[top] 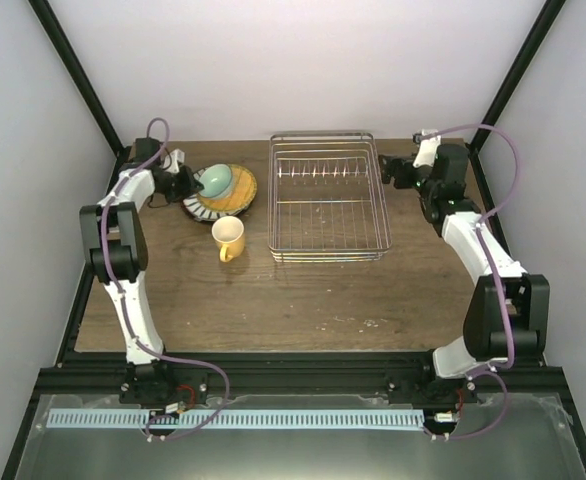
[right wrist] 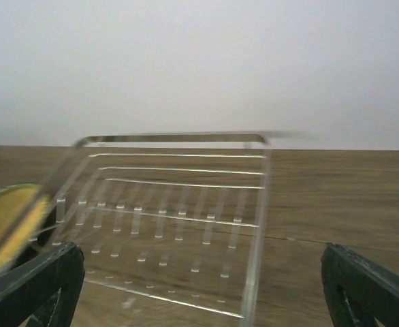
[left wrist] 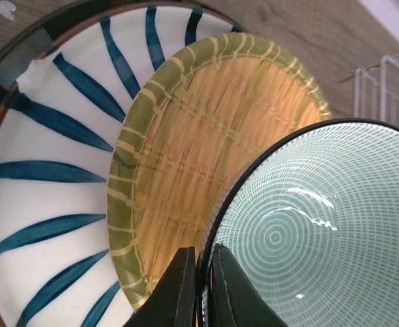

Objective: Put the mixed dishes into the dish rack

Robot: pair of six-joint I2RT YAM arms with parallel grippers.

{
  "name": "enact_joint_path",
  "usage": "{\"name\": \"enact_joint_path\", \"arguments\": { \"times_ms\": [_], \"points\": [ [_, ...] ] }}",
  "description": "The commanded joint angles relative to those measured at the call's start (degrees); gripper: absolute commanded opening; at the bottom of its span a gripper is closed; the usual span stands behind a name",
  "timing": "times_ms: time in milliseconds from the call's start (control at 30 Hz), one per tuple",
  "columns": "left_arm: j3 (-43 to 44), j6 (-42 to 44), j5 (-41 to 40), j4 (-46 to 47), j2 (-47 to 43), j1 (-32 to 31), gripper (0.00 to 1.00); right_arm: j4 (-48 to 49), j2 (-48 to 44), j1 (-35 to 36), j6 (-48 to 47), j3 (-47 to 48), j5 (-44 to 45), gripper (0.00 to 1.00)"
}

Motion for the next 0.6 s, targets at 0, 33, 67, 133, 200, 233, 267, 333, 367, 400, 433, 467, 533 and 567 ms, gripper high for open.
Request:
{"name": "enact_joint_path", "arguments": {
  "times_ms": [0,33,67,133,200,233,267,333,367,400,433,467,533,567],
  "points": [
    [-2.4,-2.4,13.0,9.1,-4.6,1.5,0.00,0.7,3.6,0.2,8.1,4.3,-17.3,0.95],
    [-2.8,-2.6,14.6,10.3,-4.8,1.6,0.00,1.0,4.5,0.2,9.7,4.7,-20.1,0.95],
    [-3.2,-2.9,16.1,11.1,-5.0,1.7,0.00,1.4,5.2,0.2,11.0,5.1,-22.7,0.95],
    [-4.4,-4.6,20.6,15.3,-5.4,1.7,0.00,2.3,6.5,0.2,13.0,5.8,-28.1,0.94],
    [-6.6,-9.1,27.0,21.6,-6.1,1.7,0.00,3.4,7.4,0.2,14.8,6.6,-33.5,0.94],
    [-7.8,-12.0,29.3,25.5,-6.6,1.6,0.00,4.2,7.8,0.2,15.9,7.1,-35.9,0.94],
    [-9.1,-15.1,31.5,30.0,-7.2,1.5,0.00,5.3,8.3,0.3,17.5,7.5,-38.6,0.93],
    [-10.6,-20.6,34.2,36.9,-8.4,1.2,0.00,8.8,9.6,0.3,21.8,8.6,-44.7,0.91],
    [-11.0,-22.4,34.9,39.2,-8.9,1.0,0.00,11.4,10.2,0.6,24.4,9.0,-47.2,0.90],
    [-11.1,-23.7,35.4,40.9,-9.3,0.6,0.00,14.2,10.9,0.9,27.1,9.3,-49.2,0.90],
    [-11.0,-25.0,35.9,42.6,-9.6,0.1,0.00,16.9,11.7,1.5,29.7,9.6,-50.9,0.90],
    [-11.0,-26.7,36.5,44.3,-9.8,-0.6,0.00,19.8,12.7,2.6,32.2,10.4,-52.2,0.90],
    [-10.8,-30.3,37.5,48.3,-9.6,-2.2,0.00,22.2,15.0,4.6,35.1,12.6,-54.0,0.91],
    [-10.7,-32.4,37.7,50.5,-9.5,-3.2,0.00,23.4,16.2,5.7,36.5,13.8,-55.0,0.92]
  ]
}}
